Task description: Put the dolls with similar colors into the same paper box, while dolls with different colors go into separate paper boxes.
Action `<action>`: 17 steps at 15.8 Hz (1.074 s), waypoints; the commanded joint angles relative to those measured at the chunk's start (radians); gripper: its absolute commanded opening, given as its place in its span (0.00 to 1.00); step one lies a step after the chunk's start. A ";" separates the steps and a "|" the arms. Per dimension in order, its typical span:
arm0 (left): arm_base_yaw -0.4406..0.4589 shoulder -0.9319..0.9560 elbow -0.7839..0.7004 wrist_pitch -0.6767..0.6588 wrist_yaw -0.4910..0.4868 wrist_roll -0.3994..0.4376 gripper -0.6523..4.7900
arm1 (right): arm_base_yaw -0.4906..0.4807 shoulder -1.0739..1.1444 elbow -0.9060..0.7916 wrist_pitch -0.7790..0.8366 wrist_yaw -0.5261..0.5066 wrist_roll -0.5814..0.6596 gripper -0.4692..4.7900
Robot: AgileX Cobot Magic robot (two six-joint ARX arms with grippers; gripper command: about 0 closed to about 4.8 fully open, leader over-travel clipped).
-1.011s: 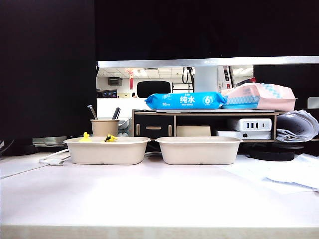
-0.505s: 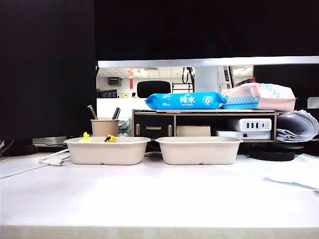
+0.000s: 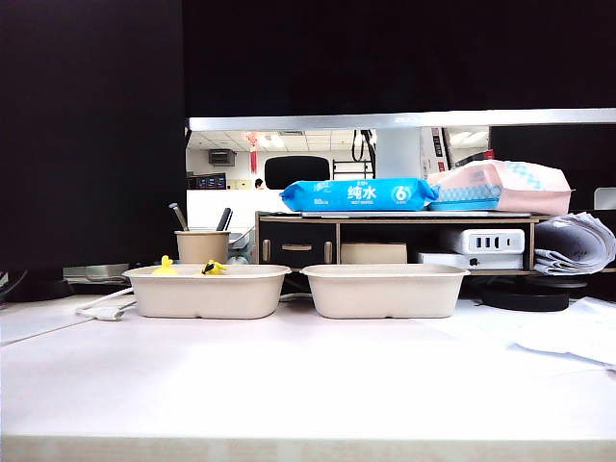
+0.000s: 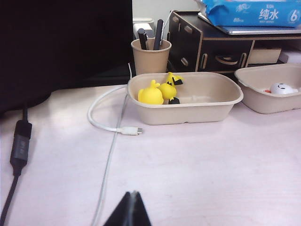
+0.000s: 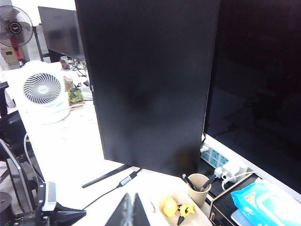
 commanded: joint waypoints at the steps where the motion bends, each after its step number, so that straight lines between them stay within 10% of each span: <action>1: 0.000 0.000 0.000 0.009 0.004 -0.003 0.11 | -0.003 -0.003 0.004 0.030 0.003 -0.015 0.08; 5: 0.000 0.000 0.000 0.009 0.004 -0.003 0.11 | -0.012 -0.002 0.004 0.097 0.004 -0.015 0.08; 9: 0.000 0.000 0.001 0.010 0.004 -0.003 0.11 | -0.356 -0.061 -0.087 0.096 0.045 -0.016 0.08; 11: 0.000 0.000 0.001 0.009 0.004 -0.003 0.11 | -0.572 -0.192 -0.353 0.277 0.048 -0.004 0.08; 17: 0.000 0.000 0.001 0.009 0.005 -0.003 0.11 | -0.769 -0.703 -1.296 0.758 0.180 0.042 0.08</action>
